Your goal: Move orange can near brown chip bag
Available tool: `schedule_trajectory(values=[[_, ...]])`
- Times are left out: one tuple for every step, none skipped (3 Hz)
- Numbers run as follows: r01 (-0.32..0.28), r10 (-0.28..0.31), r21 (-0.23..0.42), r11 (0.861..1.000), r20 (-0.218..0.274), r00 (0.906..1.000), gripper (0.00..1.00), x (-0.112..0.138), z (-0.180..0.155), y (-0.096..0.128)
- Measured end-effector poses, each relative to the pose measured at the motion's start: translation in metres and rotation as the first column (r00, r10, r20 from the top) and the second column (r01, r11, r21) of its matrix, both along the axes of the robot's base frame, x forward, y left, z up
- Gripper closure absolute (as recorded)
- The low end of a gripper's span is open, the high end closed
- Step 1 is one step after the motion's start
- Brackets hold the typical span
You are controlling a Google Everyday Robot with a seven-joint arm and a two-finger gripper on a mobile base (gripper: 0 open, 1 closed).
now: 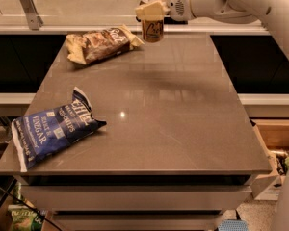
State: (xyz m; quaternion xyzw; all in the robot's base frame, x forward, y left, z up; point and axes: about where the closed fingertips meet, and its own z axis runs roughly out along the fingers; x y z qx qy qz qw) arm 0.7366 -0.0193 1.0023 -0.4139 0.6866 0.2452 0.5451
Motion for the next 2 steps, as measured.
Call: schedule_trajectory(values=[[0.017,-0.017,0.011,1.000,0.006,0.9998,1.00,0.020,-0.014,-0.006],[0.028,-0.029,0.017,0.999,0.012,0.9995,1.00,0.033,-0.026,-0.013]])
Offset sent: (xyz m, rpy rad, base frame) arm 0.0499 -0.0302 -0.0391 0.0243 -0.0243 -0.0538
